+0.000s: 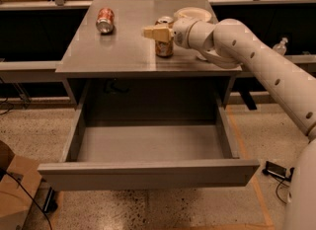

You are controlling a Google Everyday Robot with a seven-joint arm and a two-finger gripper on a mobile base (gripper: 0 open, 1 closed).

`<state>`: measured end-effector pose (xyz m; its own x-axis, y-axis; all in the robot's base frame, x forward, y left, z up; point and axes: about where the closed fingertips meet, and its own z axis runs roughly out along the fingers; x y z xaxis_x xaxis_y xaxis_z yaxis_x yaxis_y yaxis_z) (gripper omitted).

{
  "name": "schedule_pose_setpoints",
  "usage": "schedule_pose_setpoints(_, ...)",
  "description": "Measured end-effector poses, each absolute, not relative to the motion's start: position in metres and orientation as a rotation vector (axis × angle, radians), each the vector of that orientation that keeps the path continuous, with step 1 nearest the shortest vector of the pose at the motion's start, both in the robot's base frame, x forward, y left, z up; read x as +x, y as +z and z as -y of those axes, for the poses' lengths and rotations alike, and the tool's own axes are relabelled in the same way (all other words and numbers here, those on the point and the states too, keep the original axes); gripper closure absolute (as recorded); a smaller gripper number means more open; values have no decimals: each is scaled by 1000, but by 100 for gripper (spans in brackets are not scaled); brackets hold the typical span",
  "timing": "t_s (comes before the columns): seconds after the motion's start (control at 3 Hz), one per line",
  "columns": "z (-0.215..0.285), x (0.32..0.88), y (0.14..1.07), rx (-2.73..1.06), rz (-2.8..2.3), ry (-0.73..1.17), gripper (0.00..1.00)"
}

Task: Pick orange can from top drawer and place on counter

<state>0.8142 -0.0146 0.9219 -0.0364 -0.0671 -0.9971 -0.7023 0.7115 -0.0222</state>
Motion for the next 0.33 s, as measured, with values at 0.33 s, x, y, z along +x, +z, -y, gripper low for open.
schedule_pose_setpoints(0.33, 15, 814, 922, -652, -1543, 574, 0)
